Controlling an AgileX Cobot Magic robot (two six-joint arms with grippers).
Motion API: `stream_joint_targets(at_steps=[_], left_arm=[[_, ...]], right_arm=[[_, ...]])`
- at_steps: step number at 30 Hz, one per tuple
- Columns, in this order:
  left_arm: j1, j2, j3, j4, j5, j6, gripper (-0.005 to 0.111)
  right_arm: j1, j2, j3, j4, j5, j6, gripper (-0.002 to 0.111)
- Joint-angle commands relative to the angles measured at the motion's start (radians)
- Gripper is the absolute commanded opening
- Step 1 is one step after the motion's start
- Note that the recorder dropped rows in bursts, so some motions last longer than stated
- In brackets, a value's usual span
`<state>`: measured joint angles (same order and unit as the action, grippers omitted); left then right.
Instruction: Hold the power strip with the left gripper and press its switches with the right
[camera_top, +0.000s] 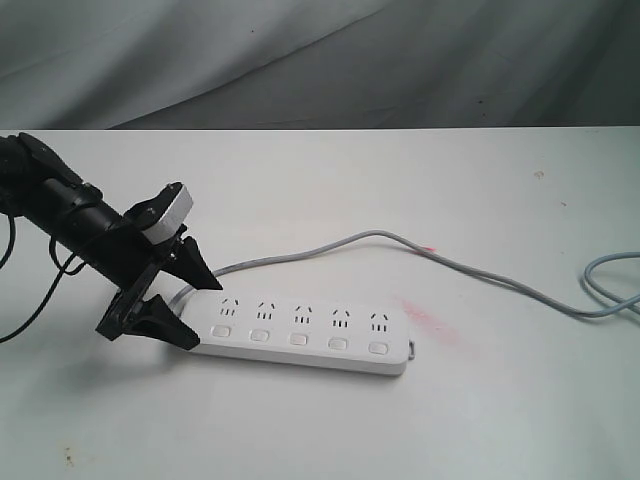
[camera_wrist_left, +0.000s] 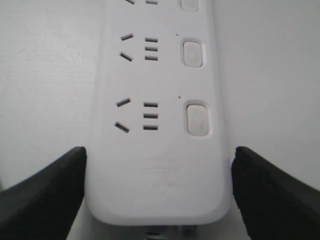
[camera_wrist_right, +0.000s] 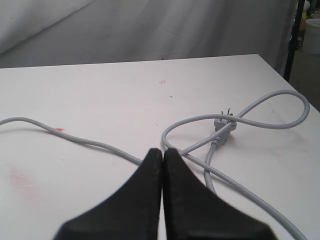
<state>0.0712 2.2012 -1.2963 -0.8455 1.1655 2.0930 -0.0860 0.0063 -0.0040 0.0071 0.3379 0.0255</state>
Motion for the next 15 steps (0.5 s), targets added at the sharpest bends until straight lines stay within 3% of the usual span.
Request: stream_joint_targets(at_steps=[1,15], left_arm=[[-0.001,-0.002,-0.006,-0.009,0.008,0.000,0.023],[-0.001,-0.001,-0.006,-0.049,0.014,0.000,0.023]], right_arm=[[-0.007,-0.006,0.004,-0.014,0.001,-0.001,0.000],[-0.007,-0.006,0.004,-0.014,0.001,-0.001,0.000]])
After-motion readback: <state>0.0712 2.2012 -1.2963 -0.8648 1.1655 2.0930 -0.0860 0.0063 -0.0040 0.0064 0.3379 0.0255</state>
